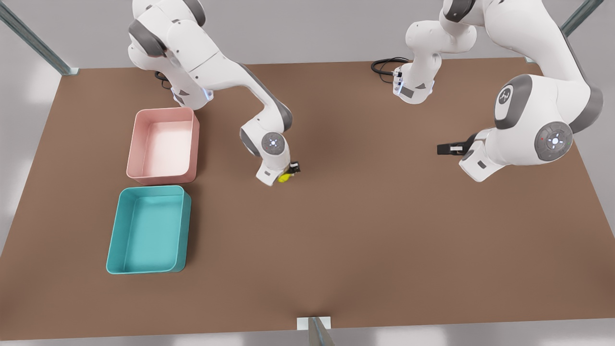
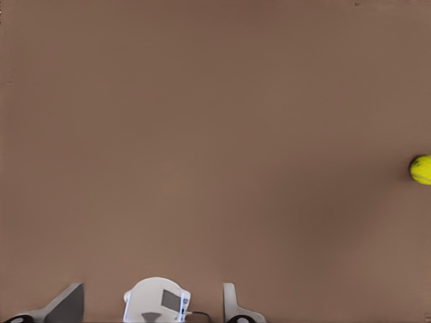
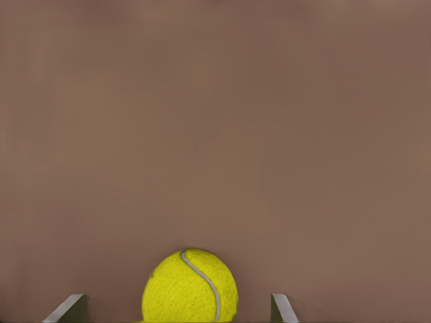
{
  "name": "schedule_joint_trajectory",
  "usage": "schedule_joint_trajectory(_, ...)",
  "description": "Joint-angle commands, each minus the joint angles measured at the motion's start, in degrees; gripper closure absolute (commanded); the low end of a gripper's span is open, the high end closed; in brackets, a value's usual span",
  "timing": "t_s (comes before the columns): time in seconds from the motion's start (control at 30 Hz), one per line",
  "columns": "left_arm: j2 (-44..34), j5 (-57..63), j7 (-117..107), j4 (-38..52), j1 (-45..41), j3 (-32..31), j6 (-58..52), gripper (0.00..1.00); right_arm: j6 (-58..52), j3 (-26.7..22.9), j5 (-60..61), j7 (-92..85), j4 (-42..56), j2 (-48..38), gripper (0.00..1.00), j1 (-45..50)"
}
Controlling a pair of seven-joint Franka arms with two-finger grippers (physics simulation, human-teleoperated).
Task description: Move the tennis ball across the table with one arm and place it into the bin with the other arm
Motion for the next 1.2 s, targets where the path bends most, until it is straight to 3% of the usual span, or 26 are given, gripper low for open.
schedule_joint_trajectory(0.0, 0.0, 0.0, -8.4, 0.0, 0.0, 0.0, -0.1, 0.0, 7.1, 0.6, 0.2, 24.8, -0.8, -0.7, 0.0, -0.1)
schedule_joint_trajectory(0.2, 0.2, 0.0, -8.4, 0.0, 0.0, 0.0, -0.2, 0.0, 6.6, 3.2, 0.3, 31.6, -4.3, -0.1, 0.0, -0.1)
schedule_joint_trajectory(0.97, 0.8, 0.0, -8.4, 0.0, 0.2, 0.0, -0.1, 0.0, 8.2, 3.1, -0.4, 30.8, -4.5, 6.4, 0.0, -1.1)
schedule_joint_trajectory(1.0, 0.8, 0.0, -8.4, 0.0, 0.2, 0.0, -0.1, 0.0, 8.2, 3.1, -0.4, 30.8, -4.5, 6.5, 0.08, -1.1)
schedule_joint_trajectory(1.07, 0.8, 0.0, -8.4, 0.0, 0.2, 0.0, -0.1, 0.0, 8.2, 3.1, -0.5, 30.5, -4.4, 6.5, 0.33, -1.1)
schedule_joint_trajectory(1.17, 0.8, 0.0, -8.6, 0.0, 0.0, 0.0, -0.1, 0.0, 8.0, 3.1, -0.5, 30.4, -4.2, 6.0, 0.36, -1.9)
